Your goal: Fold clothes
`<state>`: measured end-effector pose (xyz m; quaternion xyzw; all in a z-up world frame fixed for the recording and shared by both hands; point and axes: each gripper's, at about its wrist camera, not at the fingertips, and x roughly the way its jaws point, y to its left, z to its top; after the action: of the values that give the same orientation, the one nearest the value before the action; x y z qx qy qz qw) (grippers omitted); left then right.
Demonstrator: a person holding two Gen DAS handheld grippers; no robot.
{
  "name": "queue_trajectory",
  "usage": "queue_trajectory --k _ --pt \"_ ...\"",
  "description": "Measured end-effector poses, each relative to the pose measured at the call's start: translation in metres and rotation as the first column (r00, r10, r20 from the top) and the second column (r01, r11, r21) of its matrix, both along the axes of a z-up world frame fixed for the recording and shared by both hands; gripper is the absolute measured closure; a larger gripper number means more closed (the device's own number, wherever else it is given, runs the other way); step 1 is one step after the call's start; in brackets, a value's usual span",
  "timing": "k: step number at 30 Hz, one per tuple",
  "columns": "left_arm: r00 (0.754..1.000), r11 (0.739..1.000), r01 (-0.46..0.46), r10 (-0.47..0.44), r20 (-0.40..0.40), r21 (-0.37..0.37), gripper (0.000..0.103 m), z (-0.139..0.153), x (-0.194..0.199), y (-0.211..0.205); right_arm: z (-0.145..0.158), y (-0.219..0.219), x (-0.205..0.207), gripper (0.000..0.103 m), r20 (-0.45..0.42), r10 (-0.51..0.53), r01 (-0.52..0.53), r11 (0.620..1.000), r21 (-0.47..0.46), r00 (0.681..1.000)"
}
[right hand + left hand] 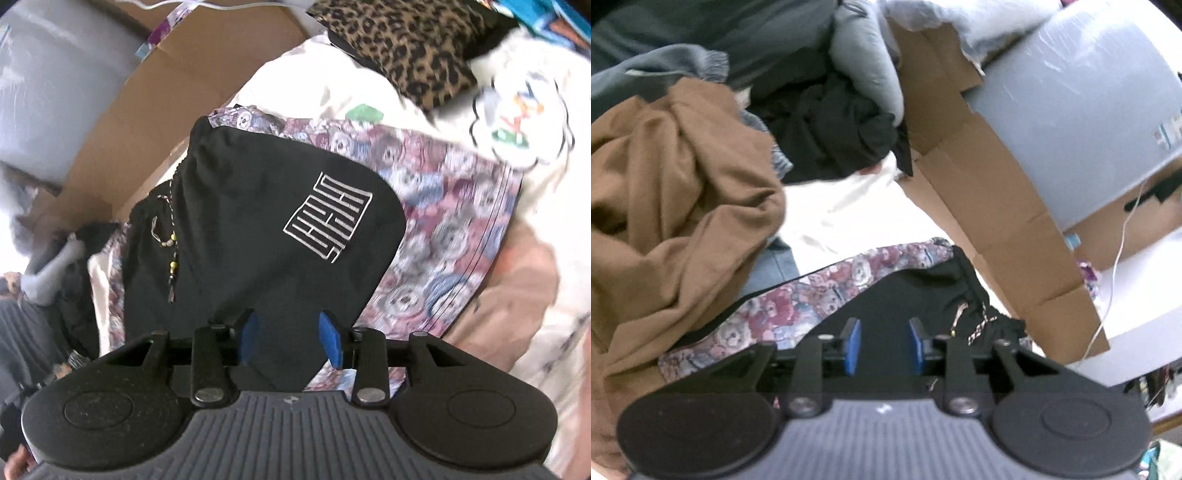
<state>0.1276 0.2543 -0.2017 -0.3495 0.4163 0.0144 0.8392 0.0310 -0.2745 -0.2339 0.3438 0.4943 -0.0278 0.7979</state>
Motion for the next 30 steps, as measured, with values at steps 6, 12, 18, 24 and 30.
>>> queue_trajectory --k 6,12,18,24,30 --pt "0.997 0.996 0.073 -0.074 0.021 0.054 0.07 0.023 0.03 -0.013 0.028 -0.012 0.018 0.058 -0.029 0.08 -0.082 0.993 -0.085 0.996" --pt "0.991 0.986 0.125 -0.131 0.043 0.114 0.068 0.047 0.061 -0.023 0.062 -0.027 0.043 0.058 -0.055 0.172 -0.179 0.969 -0.171 0.984" --pt "0.985 0.968 0.165 -0.173 0.026 0.19 0.068 0.05 0.095 -0.044 0.073 -0.04 0.075 0.058 -0.036 0.246 -0.248 0.944 -0.218 0.969" --pt "0.969 0.949 0.243 -0.247 -0.001 0.202 0.068 0.038 0.13 -0.067 0.05 -0.053 0.1 0.058 0.001 0.311 -0.3 0.917 -0.262 0.95" --pt "0.965 0.923 0.262 -0.255 -0.063 0.282 0.068 0.018 0.162 -0.08 0.013 -0.057 0.123 0.059 0.012 0.367 -0.349 0.895 -0.278 0.93"
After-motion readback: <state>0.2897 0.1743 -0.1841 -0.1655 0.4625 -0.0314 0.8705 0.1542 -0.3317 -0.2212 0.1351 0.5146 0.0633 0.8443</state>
